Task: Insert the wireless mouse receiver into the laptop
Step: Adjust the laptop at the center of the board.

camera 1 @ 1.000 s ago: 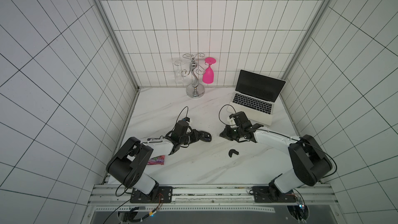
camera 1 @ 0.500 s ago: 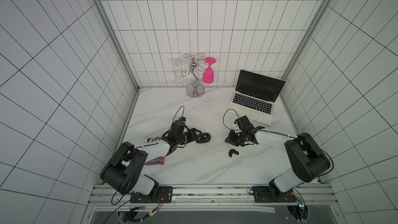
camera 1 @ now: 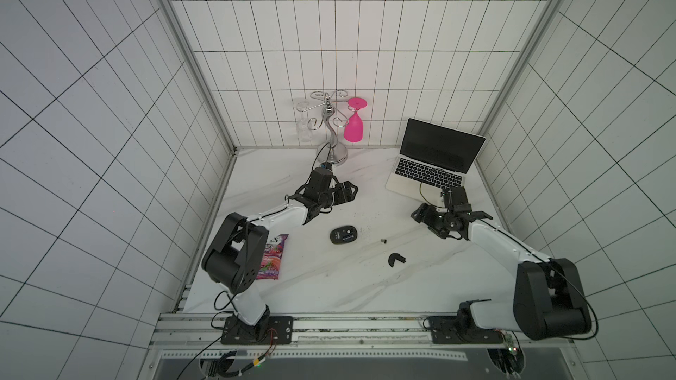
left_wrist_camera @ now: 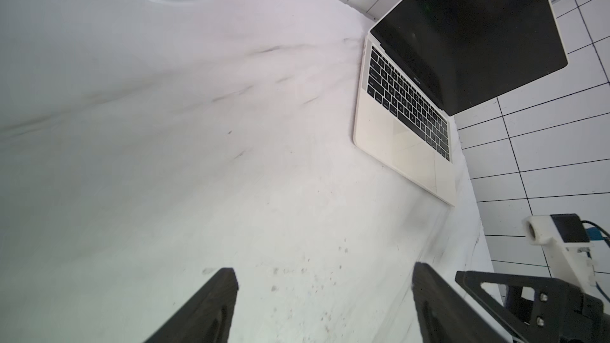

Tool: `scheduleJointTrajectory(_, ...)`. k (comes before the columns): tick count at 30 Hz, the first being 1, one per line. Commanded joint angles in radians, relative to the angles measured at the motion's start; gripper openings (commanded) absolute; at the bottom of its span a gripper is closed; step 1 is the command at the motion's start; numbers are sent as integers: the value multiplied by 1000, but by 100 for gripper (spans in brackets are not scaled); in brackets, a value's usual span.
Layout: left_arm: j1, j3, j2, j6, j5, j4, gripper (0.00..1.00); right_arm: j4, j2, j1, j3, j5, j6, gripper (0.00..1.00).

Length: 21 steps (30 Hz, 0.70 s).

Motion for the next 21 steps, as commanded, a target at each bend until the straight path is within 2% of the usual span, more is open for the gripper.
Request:
scheduleJointTrajectory(1,-28,190,168,20,9,-83,84,13,46,-165,95,13,-74,87)
scheduleJointTrajectory(6,-37,478,409,2,34,-148,84,82,197,-367,198,-2,-78,92)
scheduleJointTrajectory(10,-46,658,553,-35,60,-190,84,86,327,-462,273,-8,-85,93)
scheduleJointTrajectory(17,-94,963,782,-27,92,-283,83,74,533,-511,410,-77,-111,90)
scheduleJointTrajectory(21,-110,1067,861,-4,86,-298,83,61,623,-509,489,-151,-122,87)
